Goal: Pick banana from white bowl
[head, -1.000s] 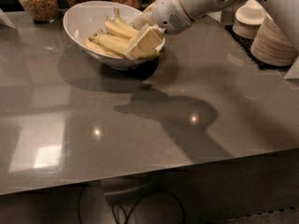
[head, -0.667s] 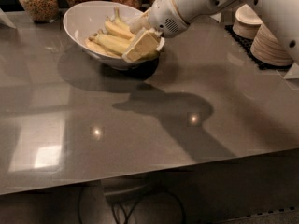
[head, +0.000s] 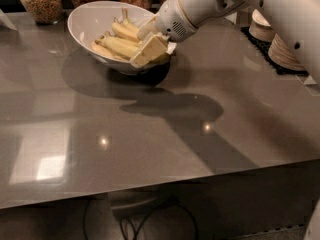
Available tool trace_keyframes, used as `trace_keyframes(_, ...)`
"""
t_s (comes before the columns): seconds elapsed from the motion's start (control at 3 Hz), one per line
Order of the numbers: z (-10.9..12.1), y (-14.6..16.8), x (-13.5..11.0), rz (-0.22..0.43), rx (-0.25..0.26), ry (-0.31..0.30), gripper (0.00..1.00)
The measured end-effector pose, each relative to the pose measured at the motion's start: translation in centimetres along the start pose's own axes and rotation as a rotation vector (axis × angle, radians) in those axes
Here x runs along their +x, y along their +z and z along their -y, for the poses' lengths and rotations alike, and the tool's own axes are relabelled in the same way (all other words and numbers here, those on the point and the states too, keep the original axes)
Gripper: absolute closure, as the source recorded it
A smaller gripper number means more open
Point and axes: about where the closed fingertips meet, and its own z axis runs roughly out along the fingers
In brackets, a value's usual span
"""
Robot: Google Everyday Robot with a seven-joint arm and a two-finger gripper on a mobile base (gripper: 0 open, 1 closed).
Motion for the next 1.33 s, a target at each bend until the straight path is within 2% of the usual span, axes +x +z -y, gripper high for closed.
trace_keyframes(0.33,-0.1,0.6,0.3,-0.012,-0.018,0.007,0.44)
trace_keyframes(1.0,-0.6,-0.1,0.7,-0.030,-0.010,0.016,0.87)
trace_keyframes(1.33,-0.7,-1.9,0.8,-0.042,0.023,0.014,1.00)
